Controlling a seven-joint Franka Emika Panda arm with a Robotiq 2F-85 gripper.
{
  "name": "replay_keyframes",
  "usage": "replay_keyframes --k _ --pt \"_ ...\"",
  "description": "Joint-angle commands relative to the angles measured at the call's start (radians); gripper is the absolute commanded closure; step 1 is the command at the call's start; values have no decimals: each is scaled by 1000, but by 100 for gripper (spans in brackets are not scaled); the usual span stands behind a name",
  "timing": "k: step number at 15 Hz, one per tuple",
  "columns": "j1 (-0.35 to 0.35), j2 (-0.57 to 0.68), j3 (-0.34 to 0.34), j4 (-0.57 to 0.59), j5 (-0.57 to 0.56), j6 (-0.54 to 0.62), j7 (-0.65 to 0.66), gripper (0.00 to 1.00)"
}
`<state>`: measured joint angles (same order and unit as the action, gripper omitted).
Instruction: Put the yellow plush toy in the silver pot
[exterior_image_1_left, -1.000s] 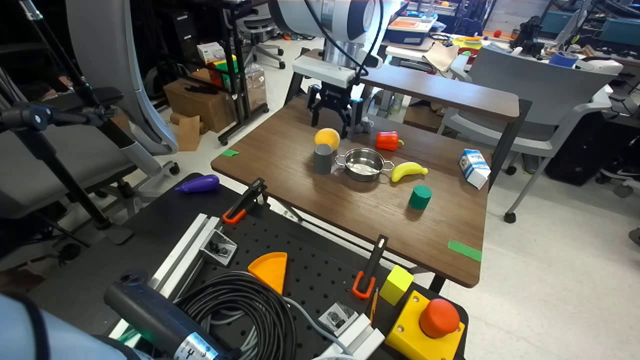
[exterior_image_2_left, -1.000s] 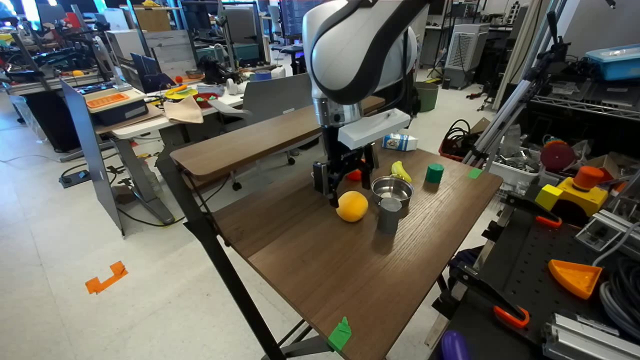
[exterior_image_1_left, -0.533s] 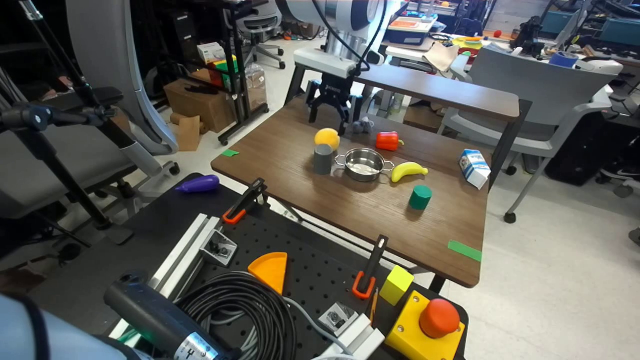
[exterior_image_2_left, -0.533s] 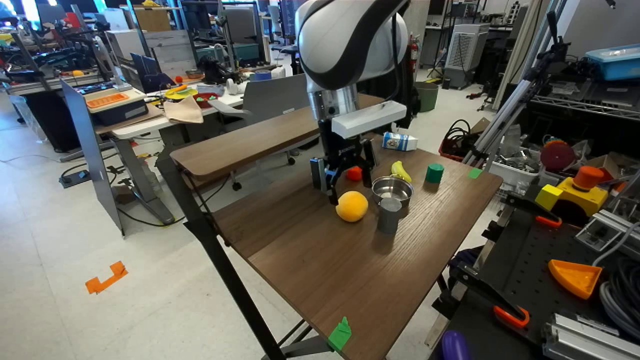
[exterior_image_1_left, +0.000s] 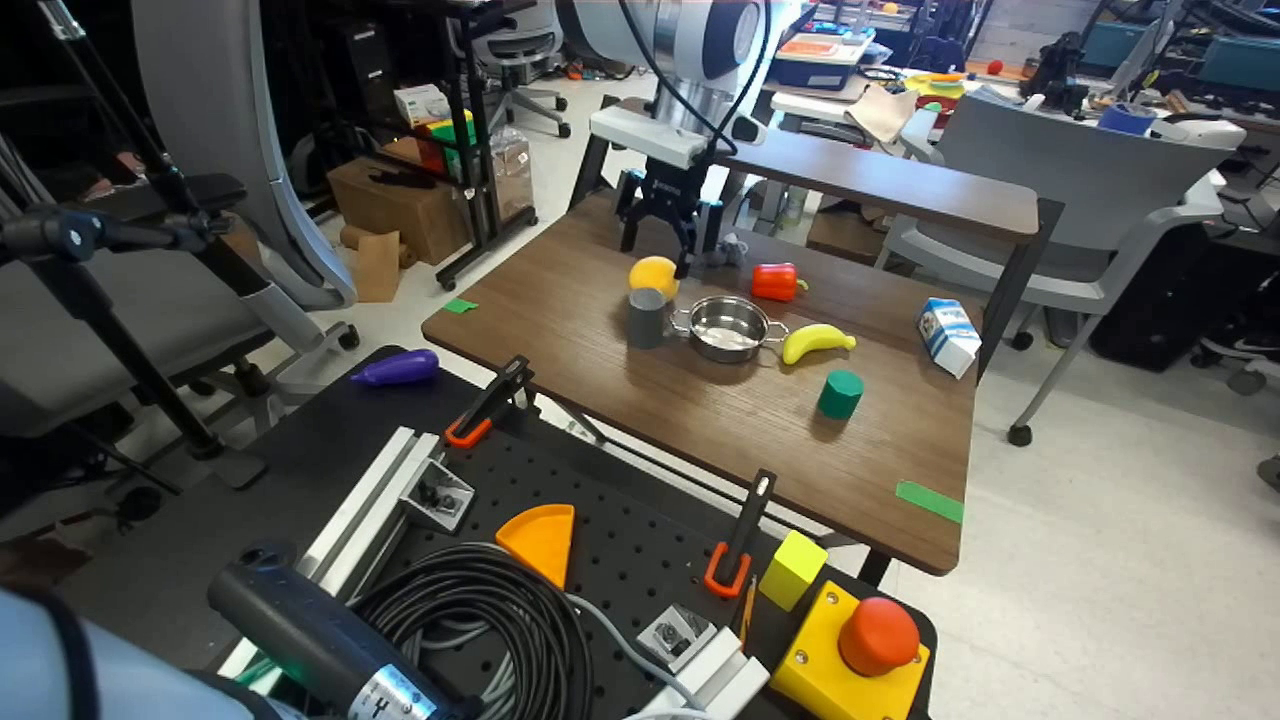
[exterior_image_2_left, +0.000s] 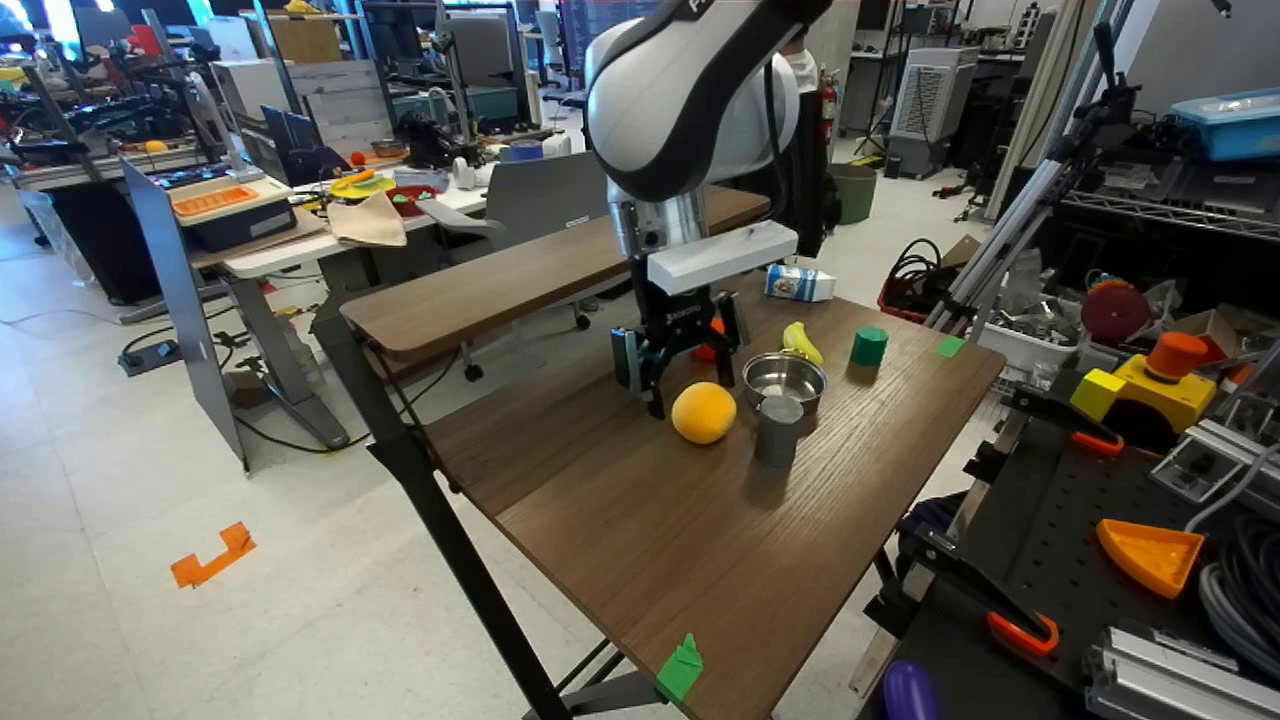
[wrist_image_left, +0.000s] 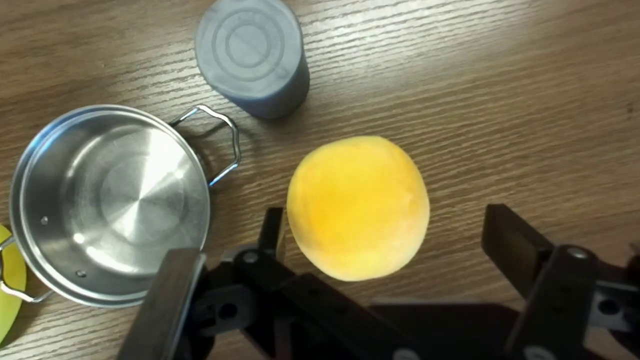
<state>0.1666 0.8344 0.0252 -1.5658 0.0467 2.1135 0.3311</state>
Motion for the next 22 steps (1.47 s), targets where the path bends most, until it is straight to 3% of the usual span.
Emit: replay_keyframes --k 1,2,7,13,17,22 --pt "5 41 -4 44 17 -8 20 0" --pt "5 46 -5 46 16 -7 22 22" --pt "7 35 -7 35 14 -4 33 58" --pt "-1 -70 -14 -55 13 74 32 96" --pt "-7 -120 -52 -108 15 100 99 94" --pt "-36 -206 -82 -266 35 130 157 94"
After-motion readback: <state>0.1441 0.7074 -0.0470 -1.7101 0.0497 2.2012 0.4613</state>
